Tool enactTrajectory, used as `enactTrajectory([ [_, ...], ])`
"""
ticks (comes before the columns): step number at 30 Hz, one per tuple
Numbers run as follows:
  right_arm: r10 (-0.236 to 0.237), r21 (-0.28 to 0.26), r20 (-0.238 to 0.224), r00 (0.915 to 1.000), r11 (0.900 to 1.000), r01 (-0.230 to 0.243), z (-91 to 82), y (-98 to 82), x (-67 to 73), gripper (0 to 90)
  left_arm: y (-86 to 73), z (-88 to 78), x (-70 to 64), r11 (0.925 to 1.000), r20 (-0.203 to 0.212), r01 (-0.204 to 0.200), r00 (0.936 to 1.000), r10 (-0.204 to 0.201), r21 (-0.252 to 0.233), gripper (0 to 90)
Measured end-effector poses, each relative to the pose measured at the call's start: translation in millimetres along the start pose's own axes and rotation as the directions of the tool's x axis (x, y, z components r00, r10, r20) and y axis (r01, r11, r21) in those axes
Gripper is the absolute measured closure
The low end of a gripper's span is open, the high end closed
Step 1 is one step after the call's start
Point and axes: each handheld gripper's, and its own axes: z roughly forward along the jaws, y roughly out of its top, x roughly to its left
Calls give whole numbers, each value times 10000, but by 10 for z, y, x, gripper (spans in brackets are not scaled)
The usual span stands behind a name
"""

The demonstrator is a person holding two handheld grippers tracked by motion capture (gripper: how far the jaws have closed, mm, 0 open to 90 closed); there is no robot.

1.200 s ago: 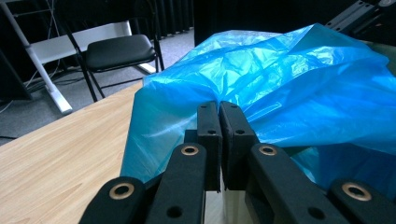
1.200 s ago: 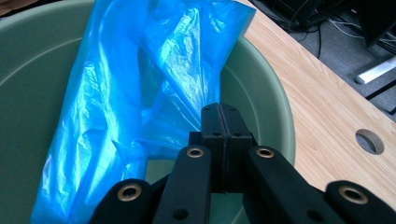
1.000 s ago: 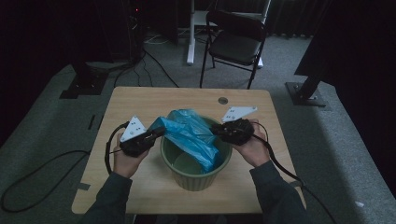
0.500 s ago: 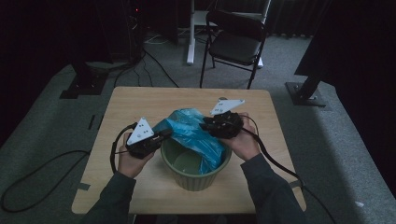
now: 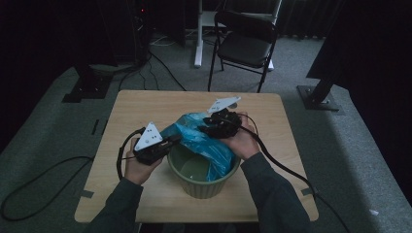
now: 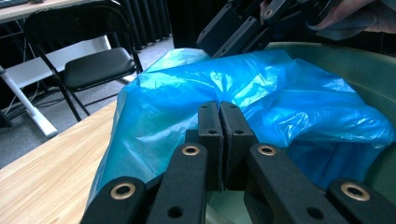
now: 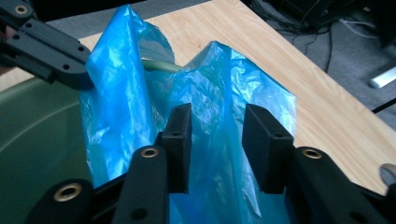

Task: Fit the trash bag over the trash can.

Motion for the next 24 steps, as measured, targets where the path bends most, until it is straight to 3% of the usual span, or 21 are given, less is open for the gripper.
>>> enactTrajectory([
  [4, -204, 250, -153, 9997, 9995, 207, 67, 33, 15, 576, -4, -1, -5, 10000, -3, -26, 10000, 26, -47, 885],
  [6, -314, 457, -158, 9994, 9984, 321, 101, 55, 34, 606, -6, -1, -8, 10000, -3, -19, 10000, 19, -56, 885],
  [9, -522, 746, -365, 9980, 9957, 548, 137, 67, 51, 823, -12, -8, -8, 10000, 5, -21, 10000, 21, -61, 884],
  [11, -493, 870, -408, 9979, 9948, 527, 131, 53, 52, 898, -22, -16, -9, 10000, -4, -35, 10000, 35, -42, 883],
  [16, -666, 874, -277, 9974, 9938, 688, 69, 26, 95, 900, -58, -44, 7, 10000, -90, 35, 10000, -36, -37, 879],
  [19, -866, 809, -90, 9962, 9929, 870, -54, -15, 156, 900, -109, -84, 23, 9999, -163, 107, 9998, -108, -23, 877],
  [24, -625, 506, -37, 9980, 9968, 626, -153, -92, 134, 900, -171, -168, 41, 9999, -192, 155, 9997, -156, -50, 875],
])
